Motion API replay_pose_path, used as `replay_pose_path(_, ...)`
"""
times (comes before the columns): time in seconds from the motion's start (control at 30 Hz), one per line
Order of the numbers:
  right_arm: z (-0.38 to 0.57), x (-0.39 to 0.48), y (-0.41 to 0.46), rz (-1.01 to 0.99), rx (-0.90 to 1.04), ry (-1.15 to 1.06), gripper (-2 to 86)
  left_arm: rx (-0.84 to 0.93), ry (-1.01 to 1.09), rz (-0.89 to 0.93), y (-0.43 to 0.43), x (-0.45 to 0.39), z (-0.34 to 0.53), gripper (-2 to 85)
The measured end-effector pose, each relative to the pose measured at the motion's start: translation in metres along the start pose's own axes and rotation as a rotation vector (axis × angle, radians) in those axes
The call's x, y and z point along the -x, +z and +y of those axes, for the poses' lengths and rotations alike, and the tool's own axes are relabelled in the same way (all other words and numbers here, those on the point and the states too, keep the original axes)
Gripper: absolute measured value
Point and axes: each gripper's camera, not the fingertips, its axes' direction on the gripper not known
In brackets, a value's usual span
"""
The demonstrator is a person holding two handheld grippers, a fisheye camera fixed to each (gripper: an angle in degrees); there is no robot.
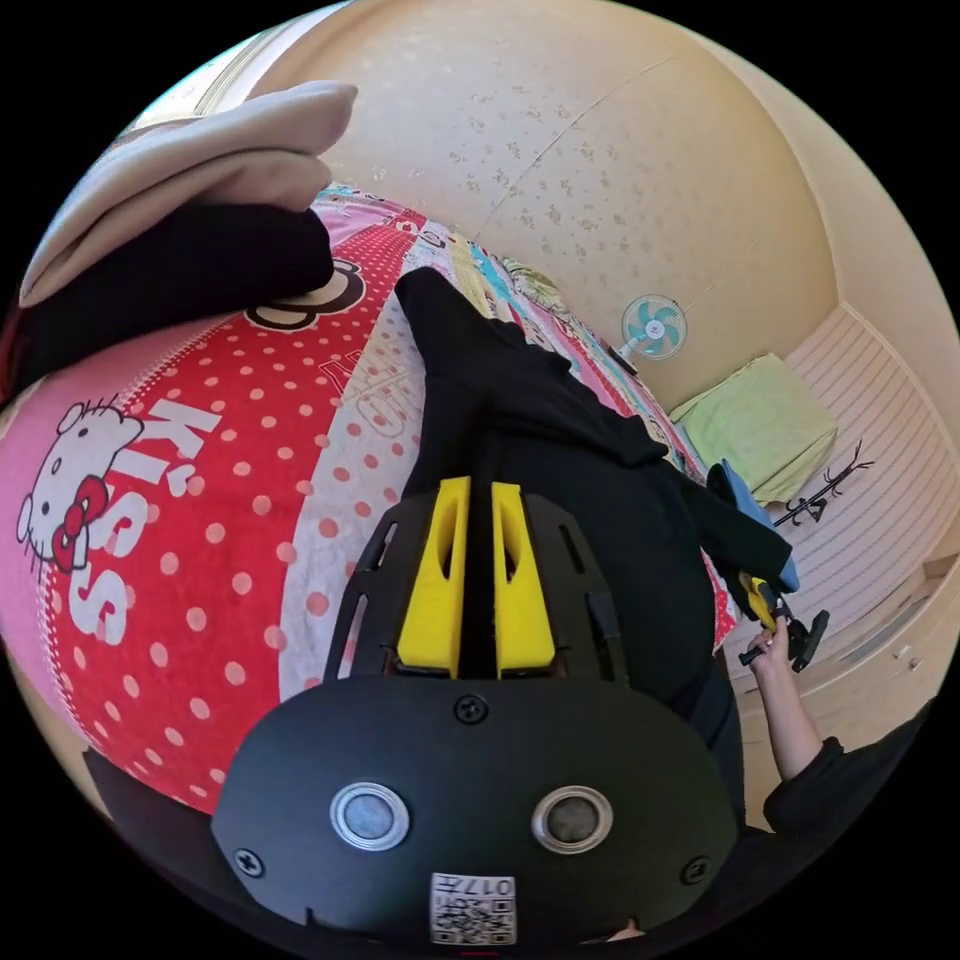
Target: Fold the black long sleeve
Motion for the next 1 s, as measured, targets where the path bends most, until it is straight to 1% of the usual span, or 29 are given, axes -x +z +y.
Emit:
replay_pose_path(0.07, -0.007, 0.0, -0.014, -0.106, -0.043, -0.09, 10.9, -0.001, -0.018, 0.051, -0.004, 0.011, 0.0, 4.3)
replay_pose_path(0.23, -0.022, 0.046, -0.029, -0.182, -0.008, -0.202, 4.8, -0.005, -0.042, 0.13, -0.016, 0.031, 0.001, 3.9)
replay_pose_path(0.3, -0.028, 0.071, -0.053, -0.167, -0.124, -0.229, 3.9, -0.007, -0.039, 0.133, -0.021, 0.036, 0.001, 3.8)
replay_pose_path(0.33, -0.037, 0.086, -0.071, -0.166, -0.211, -0.23, 3.6, -0.007, -0.04, 0.134, -0.022, 0.037, 0.001, 3.8)
replay_pose_path(0.37, -0.051, 0.099, -0.084, -0.195, -0.274, -0.21, 3.3, -0.006, -0.04, 0.138, -0.024, 0.039, 0.0, 3.7)
replay_pose_path(0.43, -0.076, 0.121, -0.096, -0.269, -0.335, -0.191, 3.1, -0.008, -0.04, 0.149, -0.027, 0.044, 0.0, 3.4)
replay_pose_path(0.5, -0.101, 0.155, -0.099, -0.316, -0.356, -0.215, 2.9, -0.016, -0.04, 0.167, -0.031, 0.049, 0.001, 2.8)
replay_pose_path(0.6, -0.119, 0.234, -0.091, -0.414, -0.379, -0.342, 2.8, -0.025, -0.032, 0.16, -0.035, 0.052, 0.002, 2.0)
replay_pose_path(0.67, -0.112, 0.31, -0.064, -0.54, -0.319, -0.464, 3.0, -0.027, -0.028, 0.157, -0.038, 0.053, 0.001, 1.6)
replay_pose_path(0.7, -0.107, 0.329, -0.056, -0.571, -0.298, -0.488, 3.1, -0.028, -0.03, 0.167, -0.039, 0.056, 0.0, 1.3)
replay_pose_path(0.77, -0.076, 0.403, -0.017, -0.668, -0.211, -0.591, 3.7, -0.028, -0.035, 0.187, -0.04, 0.06, -0.001, 0.9)
replay_pose_path(0.8, -0.066, 0.421, -0.007, -0.687, -0.188, -0.615, 3.8, -0.03, -0.037, 0.197, -0.041, 0.062, -0.001, 0.8)
replay_pose_path(0.87, -0.015, 0.483, 0.042, -0.778, -0.06, -0.684, 4.7, -0.031, -0.038, 0.2, -0.042, 0.063, -0.003, 0.7)
replay_pose_path(0.9, -0.001, 0.496, 0.056, -0.808, -0.016, -0.696, 4.9, -0.032, -0.037, 0.198, -0.043, 0.064, -0.003, 0.6)
replay_pose_path(0.97, 0.059, 0.54, 0.114, -0.92, 0.218, -0.755, 6.0, -0.032, -0.038, 0.201, -0.043, 0.065, -0.005, 0.5)
replay_pose_path(1.0, 0.074, 0.548, 0.129, -0.937, 0.291, -0.771, 6.7, -0.032, -0.04, 0.207, -0.043, 0.066, -0.006, 0.4)
